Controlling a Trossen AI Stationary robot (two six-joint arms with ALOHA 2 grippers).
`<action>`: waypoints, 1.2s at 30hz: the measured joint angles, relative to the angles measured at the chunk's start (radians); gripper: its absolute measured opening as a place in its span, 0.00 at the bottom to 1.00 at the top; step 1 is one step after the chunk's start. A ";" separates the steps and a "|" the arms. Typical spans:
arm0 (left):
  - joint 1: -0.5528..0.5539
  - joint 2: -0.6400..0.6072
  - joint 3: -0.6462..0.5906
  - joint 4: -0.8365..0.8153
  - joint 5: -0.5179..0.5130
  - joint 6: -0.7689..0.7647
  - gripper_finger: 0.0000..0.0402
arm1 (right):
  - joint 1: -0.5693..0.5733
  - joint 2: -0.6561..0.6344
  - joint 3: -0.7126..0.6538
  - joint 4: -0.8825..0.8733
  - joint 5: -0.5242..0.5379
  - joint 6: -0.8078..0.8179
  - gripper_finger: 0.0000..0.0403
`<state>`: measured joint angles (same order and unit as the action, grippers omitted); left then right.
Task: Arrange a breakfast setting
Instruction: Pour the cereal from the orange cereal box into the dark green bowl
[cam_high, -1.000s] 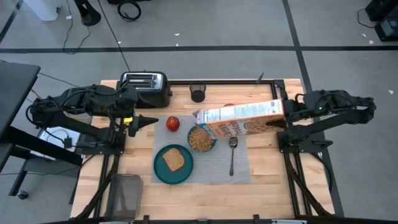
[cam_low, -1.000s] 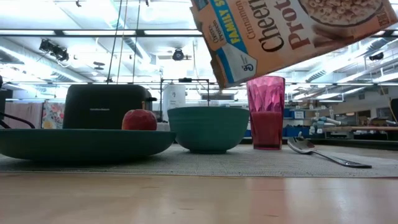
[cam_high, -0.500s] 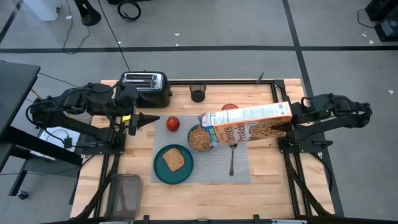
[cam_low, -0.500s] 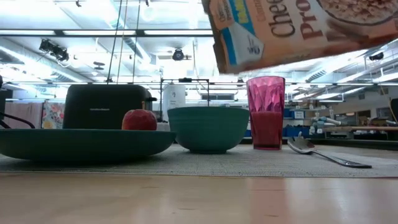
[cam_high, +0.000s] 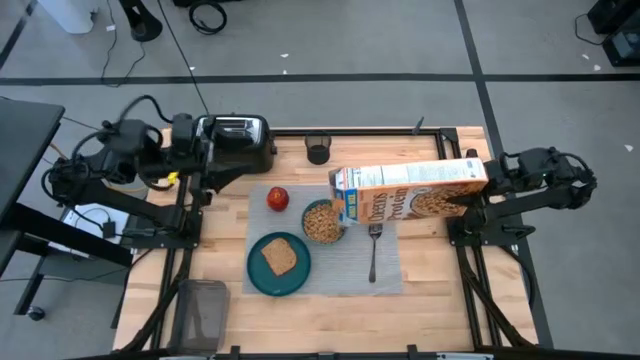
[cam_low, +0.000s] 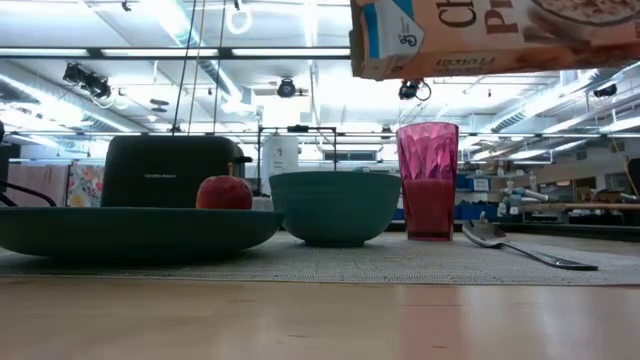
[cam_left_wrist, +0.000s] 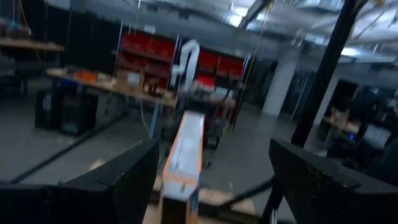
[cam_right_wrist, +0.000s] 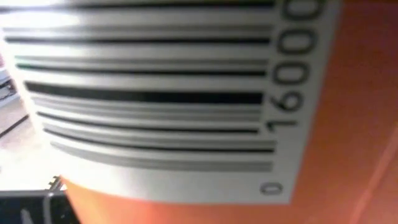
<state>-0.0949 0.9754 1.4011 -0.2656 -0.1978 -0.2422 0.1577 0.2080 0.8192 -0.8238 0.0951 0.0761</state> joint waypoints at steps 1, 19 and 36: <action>0.000 0.000 0.001 0.022 0.000 0.006 0.77 | 0.000 -0.002 0.000 0.000 0.008 0.000 0.50; 0.000 0.063 0.000 0.361 0.000 0.018 0.77 | 0.000 -0.052 0.008 0.239 -0.020 0.003 0.50; 0.033 0.241 0.001 0.626 -0.006 0.222 0.77 | 0.000 -0.025 0.009 0.921 0.072 -0.007 0.50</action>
<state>-0.0624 1.2161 1.4017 0.3604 -0.2036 -0.0203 0.1577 0.1826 0.8280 0.0971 0.1668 0.0695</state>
